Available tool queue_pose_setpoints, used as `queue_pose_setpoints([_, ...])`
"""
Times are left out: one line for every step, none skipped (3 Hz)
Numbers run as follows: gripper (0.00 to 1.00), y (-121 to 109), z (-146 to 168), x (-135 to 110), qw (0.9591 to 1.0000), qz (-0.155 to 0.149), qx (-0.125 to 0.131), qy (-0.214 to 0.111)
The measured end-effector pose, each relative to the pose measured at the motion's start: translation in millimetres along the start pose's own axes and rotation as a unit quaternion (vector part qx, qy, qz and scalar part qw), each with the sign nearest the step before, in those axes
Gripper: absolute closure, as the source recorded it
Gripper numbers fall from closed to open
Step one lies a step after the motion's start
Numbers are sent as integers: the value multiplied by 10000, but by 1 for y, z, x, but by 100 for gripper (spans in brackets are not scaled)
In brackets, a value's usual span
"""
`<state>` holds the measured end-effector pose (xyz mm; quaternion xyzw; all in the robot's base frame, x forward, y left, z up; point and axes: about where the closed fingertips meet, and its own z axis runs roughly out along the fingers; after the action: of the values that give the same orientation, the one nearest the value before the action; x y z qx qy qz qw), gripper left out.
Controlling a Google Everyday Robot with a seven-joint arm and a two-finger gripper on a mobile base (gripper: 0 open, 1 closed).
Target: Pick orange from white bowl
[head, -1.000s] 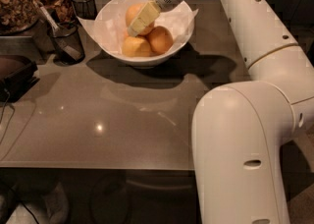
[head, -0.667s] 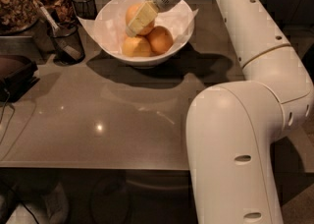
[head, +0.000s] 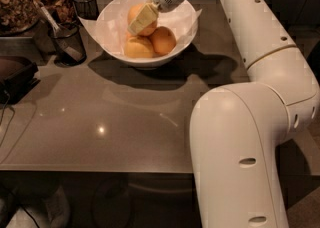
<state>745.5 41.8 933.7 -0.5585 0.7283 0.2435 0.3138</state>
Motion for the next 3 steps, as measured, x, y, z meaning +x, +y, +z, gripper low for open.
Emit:
queue_pose_setpoints([65,0,0,0,10000,0,1,0])
queue_pose_setpoints([88,2,-8,-5,9999,-53,133,-49])
queue_pose_setpoints([100,15,-32,-20,9985,-204,481,-181])
